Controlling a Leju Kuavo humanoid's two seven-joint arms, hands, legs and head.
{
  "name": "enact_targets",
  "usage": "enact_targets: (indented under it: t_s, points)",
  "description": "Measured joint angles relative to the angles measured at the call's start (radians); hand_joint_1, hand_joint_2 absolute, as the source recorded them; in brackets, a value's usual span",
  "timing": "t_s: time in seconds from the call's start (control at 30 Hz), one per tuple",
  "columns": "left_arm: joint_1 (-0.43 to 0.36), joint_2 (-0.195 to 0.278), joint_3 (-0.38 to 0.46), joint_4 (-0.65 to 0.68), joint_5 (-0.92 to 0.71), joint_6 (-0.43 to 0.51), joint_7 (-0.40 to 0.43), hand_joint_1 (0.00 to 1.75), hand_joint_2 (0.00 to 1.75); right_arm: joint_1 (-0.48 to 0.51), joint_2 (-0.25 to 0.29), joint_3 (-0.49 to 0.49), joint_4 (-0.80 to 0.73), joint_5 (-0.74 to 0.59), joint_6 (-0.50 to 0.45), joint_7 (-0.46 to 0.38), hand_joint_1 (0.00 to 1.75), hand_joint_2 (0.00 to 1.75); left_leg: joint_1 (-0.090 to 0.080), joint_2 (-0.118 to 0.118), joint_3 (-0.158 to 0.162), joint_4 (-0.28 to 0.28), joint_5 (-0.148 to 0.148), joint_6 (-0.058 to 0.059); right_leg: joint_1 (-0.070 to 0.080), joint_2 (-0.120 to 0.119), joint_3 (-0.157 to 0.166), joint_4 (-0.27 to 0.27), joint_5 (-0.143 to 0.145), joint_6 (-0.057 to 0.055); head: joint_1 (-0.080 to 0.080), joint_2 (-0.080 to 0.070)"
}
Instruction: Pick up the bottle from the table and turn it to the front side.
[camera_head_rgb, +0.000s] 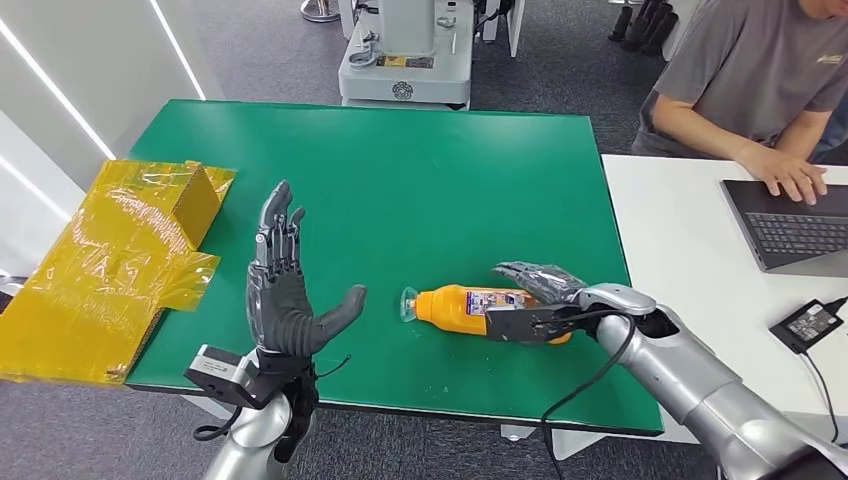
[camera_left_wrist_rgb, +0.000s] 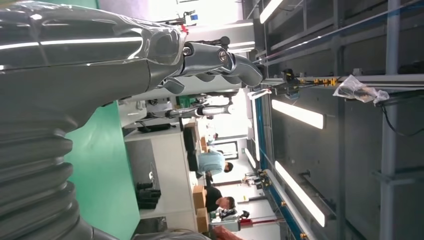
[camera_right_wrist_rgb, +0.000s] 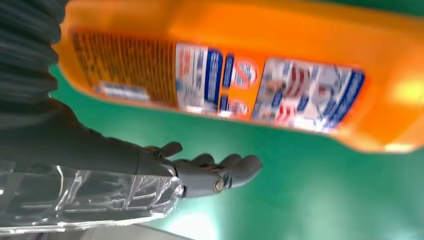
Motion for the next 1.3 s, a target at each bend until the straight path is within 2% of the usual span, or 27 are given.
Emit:
enact_targets:
  t_s: [0.27,0.9,1.03,1.3]
  points:
    - [-0.017,0.0,-0.009,0.0,-0.001,0.003,0.012,0.0,1.75,0.068,-0.008,-0.005,0.004,0.002,-0.019,0.017,0.0,1.75,0.0,0.001,0.001,0.0,0.0,0.0,0.0,0.001,0.0,-0.001,0.0,0.0,0.0,0.0]
    - [-0.04,0.002,-0.028,0.031,0.019,0.004,0.013,0.0,1.75,0.122,-0.042,-0.046,-0.015,0.095,-0.033,0.096,0.02,1.75,0.0,0.002,0.002,0.001,0.002,0.003,0.0,0.002,0.003,-0.002,0.003,0.004,0.0,0.0]
    - [-0.043,0.003,-0.029,0.037,0.024,0.008,0.013,0.0,1.75,0.133,-0.042,-0.053,-0.02,0.115,-0.053,0.098,1.72,1.75,0.0,0.002,0.002,0.002,0.002,0.004,0.0,0.002,0.003,-0.002,0.004,0.005,0.0,0.0]
    - [-0.036,0.009,-0.029,0.042,0.034,0.02,-0.002,0.0,1.75,0.151,-0.042,-0.075,-0.027,0.17,-0.114,0.055,1.75,1.75,0.0,0.002,0.002,0.002,0.003,0.005,0.0,0.002,0.004,-0.003,0.005,0.006,0.0,0.0]
